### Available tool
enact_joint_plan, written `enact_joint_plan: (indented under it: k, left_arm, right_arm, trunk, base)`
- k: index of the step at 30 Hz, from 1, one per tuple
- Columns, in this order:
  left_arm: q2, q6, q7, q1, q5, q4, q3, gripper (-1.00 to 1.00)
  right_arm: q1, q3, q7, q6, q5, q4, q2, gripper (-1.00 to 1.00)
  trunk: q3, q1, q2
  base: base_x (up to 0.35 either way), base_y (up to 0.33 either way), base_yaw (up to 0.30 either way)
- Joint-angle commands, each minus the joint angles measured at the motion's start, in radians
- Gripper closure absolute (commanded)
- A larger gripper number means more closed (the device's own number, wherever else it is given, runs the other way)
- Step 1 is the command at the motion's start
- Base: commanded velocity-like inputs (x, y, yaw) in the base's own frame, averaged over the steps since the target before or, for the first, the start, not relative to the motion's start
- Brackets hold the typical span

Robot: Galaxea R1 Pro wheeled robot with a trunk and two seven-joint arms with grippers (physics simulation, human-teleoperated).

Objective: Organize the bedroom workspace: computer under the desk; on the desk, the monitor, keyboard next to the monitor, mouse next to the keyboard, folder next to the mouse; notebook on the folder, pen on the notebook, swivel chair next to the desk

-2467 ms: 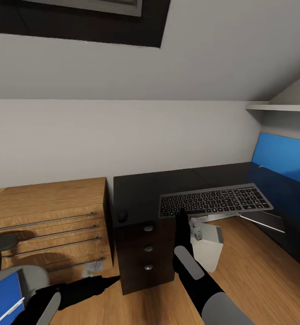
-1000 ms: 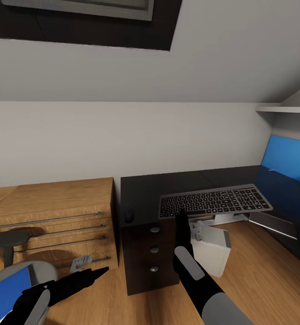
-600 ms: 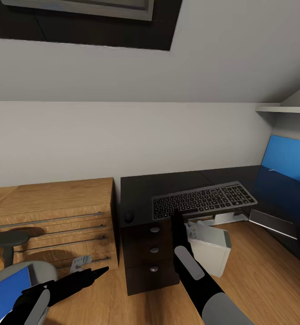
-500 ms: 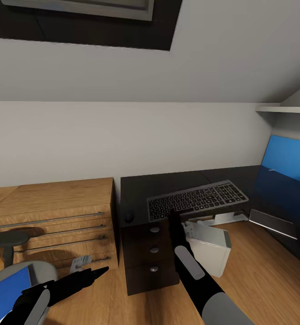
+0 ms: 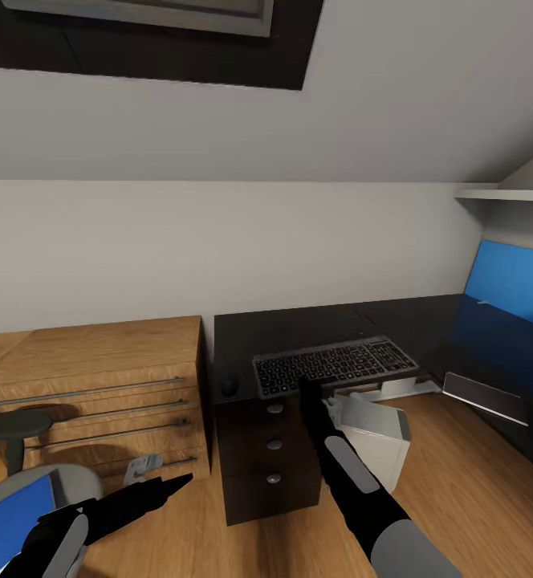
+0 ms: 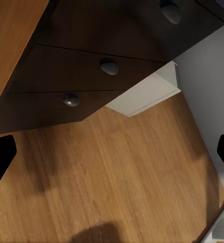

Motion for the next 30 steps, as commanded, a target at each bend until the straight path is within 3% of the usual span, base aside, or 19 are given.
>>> enact_joint_plan:
  k: [1,4,8,9,12,14,18,30]
  left_arm:
    - [0.0,0.007,-0.002,-0.001,0.005,0.0,0.001,-1.0]
    - [0.0,0.008,-0.003,-0.001,0.006,-0.001,0.002,-1.0]
    - [0.001,0.011,-0.005,-0.001,0.009,-0.007,0.011,-1.0]
    - [-0.004,0.014,-0.005,-0.001,0.011,-0.009,0.056,-1.0]
    - [-0.006,0.015,-0.004,-0.001,0.011,-0.009,0.066,-1.0]
    - [-0.009,0.009,-0.003,-0.001,0.009,0.002,0.075,-1.0]
    - [-0.011,0.009,-0.003,-0.001,0.009,0.015,0.076,-1.0]
    - [0.003,0.01,-0.005,-0.001,0.014,0.014,0.078,-1.0]
  right_arm:
    - [-0.001,0.005,0.006,0.02,-0.054,0.0,-0.007,1.0]
    - [-0.001,0.005,0.007,0.059,-0.134,0.0,-0.02,1.0]
    - [-0.001,0.004,0.01,0.074,-0.173,0.0,-0.026,1.0]
    - [-0.001,0.003,0.011,0.073,-0.178,0.0,-0.026,1.0]
    - [-0.001,0.006,0.011,0.072,-0.178,0.0,-0.026,1.0]
    - [-0.001,0.012,-0.001,0.075,-0.167,0.002,-0.037,1.0]
    - [-0.001,0.012,-0.002,0.074,-0.146,0.004,-0.034,1.0]
    - [-0.001,0.013,0.01,0.073,-0.149,0.024,-0.045,1.0]
  trunk:
    - [-0.001,0.0,-0.001]
    - [-0.001,0.0,-0.001]
    - [-0.001,0.0,-0.001]
    - [-0.004,0.004,-0.008]
    - [-0.014,0.015,-0.029]
    - [-0.013,0.015,-0.028]
    - [-0.013,0.015,-0.028]
    - [-0.013,0.015,-0.028]
  base:
    - [0.0,0.0,0.0]
    - [0.0,0.0,0.0]
    - [0.0,0.0,0.0]
    - [0.0,0.0,0.0]
    - [0.0,0.0,0.0]
    - [0.124,0.0,0.0]
    - [0.22,0.0,0.0]
    - [0.279,0.006,0.0]
